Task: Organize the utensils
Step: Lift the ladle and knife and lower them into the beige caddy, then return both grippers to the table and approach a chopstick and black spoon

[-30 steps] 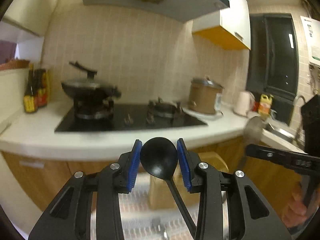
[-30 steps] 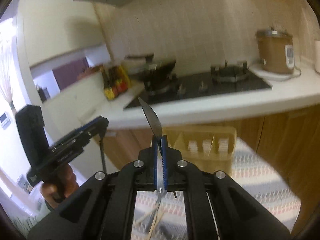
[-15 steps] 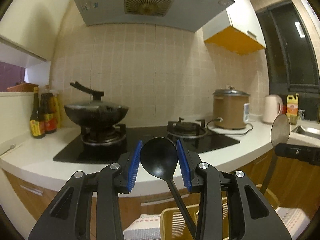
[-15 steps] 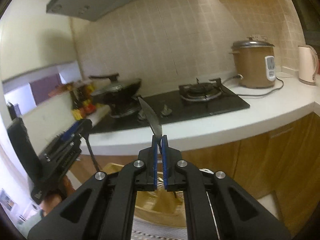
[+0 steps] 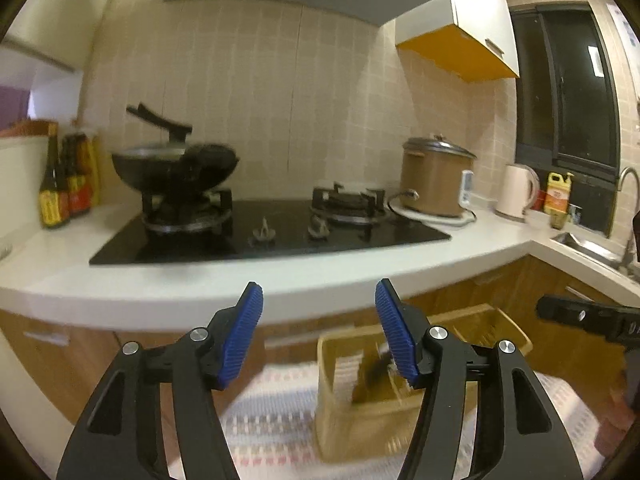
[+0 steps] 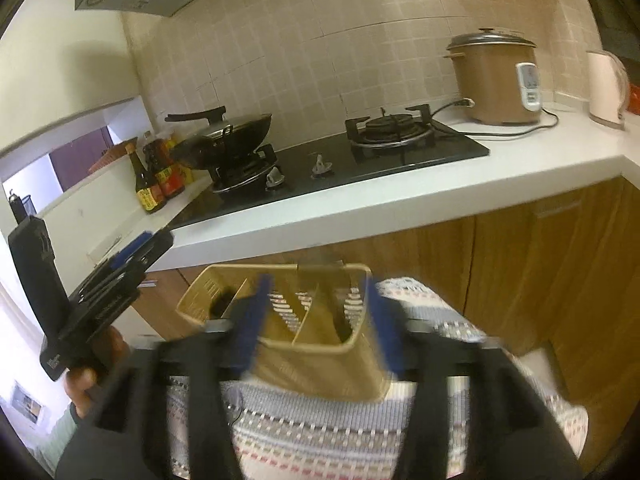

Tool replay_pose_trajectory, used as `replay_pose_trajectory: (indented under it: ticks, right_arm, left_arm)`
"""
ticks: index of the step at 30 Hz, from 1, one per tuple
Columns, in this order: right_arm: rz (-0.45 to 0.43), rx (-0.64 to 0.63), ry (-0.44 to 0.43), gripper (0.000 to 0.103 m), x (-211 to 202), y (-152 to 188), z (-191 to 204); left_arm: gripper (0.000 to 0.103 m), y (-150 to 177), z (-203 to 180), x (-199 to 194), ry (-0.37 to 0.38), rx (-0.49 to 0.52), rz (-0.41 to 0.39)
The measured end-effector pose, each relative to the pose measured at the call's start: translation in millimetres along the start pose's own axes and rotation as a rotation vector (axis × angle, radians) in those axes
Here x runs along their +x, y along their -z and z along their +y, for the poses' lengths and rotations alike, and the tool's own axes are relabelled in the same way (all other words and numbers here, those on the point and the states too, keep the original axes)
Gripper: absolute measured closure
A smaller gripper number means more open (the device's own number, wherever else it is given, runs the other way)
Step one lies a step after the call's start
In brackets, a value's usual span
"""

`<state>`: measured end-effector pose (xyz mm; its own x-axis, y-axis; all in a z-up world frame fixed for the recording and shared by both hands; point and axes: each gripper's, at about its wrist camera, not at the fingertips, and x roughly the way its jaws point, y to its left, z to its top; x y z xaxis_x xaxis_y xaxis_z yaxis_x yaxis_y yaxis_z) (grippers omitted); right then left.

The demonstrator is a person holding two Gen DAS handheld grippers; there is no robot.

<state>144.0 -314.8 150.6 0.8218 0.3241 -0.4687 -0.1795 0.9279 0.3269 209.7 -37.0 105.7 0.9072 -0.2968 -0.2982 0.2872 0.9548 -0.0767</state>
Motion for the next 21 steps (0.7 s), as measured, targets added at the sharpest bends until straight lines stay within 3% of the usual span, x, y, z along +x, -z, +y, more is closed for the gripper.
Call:
replay_pose_trajectory:
  ticks: [8,11,13,16,21]
  right_arm:
    - [0.133,0.129,0.002,0.044,-31,16,-1]
    - [0.230,0.196,0.041,0.044,-30,26,-8]
    - [0.347,0.279,0.061,0.044,-21,40,-20]
    - [0.441,0.379,0.012,0.044,-13,62,-35]
    - [0.522,0.437,0.059,0.044,-9,92,-49]
  left_arm:
    - [0.045,28,27,-34,0.122,-0.052,0.284]
    - [0.045,49,31,-36,0.141,-0.052,0.415]
    - [0.045,62,32,-34,0.170,-0.055,0.498]
    - [0.046,88,29,-32,0.212,-0.014,0.602]
    - [0.047,127,21,-28,0.252,0.039,0.732]
